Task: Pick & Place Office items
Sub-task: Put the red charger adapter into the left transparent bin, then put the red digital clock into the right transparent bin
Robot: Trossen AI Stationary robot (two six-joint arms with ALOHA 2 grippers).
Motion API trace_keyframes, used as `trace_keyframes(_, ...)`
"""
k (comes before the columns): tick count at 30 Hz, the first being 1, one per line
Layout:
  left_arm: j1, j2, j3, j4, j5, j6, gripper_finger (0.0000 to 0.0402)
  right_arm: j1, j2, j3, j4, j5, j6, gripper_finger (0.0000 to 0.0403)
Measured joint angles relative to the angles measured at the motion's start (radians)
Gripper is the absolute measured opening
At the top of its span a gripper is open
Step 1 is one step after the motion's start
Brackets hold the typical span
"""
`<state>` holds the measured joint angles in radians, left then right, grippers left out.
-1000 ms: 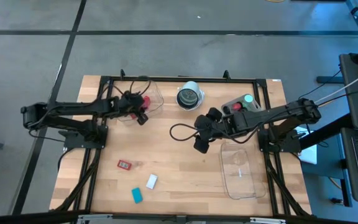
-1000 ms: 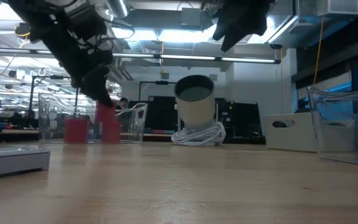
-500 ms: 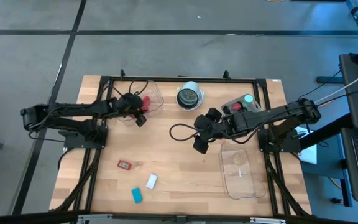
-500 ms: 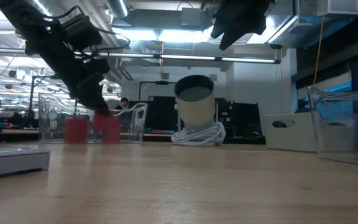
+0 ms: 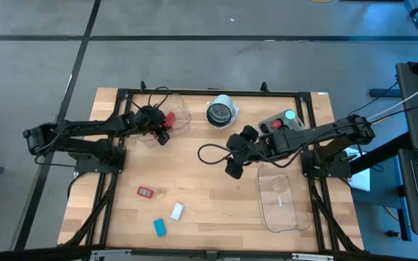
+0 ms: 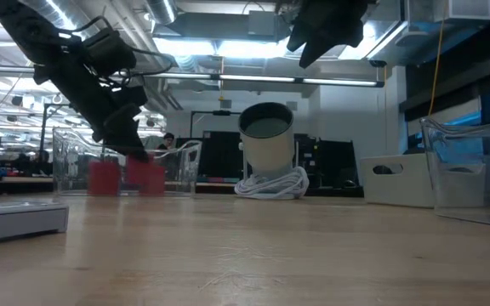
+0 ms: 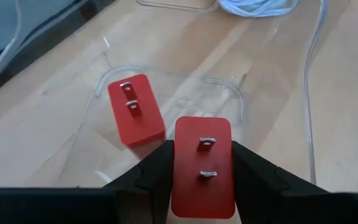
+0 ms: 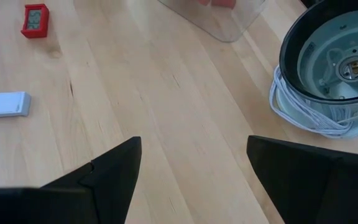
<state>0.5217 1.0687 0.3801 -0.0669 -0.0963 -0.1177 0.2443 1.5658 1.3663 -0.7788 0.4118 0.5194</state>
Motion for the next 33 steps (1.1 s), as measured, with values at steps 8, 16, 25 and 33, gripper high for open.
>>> trace_keyframes(8,-0.001,0.0,0.0,0.002,0.006,-0.001,0.0154,0.0,0.0,0.0,0.0,0.0,-0.003,0.0295)
trace_keyframes(16,-0.001,0.0,0.005,0.004,0.006,-0.016,0.0158,0.0,0.0,0.0,-0.002,0.0,-0.003,0.0295)
trace_keyframes(25,-0.012,-0.116,0.154,-0.137,0.068,0.01,0.0181,0.0,0.0,0.0,0.004,-0.018,-0.021,0.0295)
trace_keyframes(33,-0.124,-0.296,0.189,-0.28,0.297,-0.113,0.0173,0.027,0.053,0.001,0.216,-0.16,-0.276,0.0295)
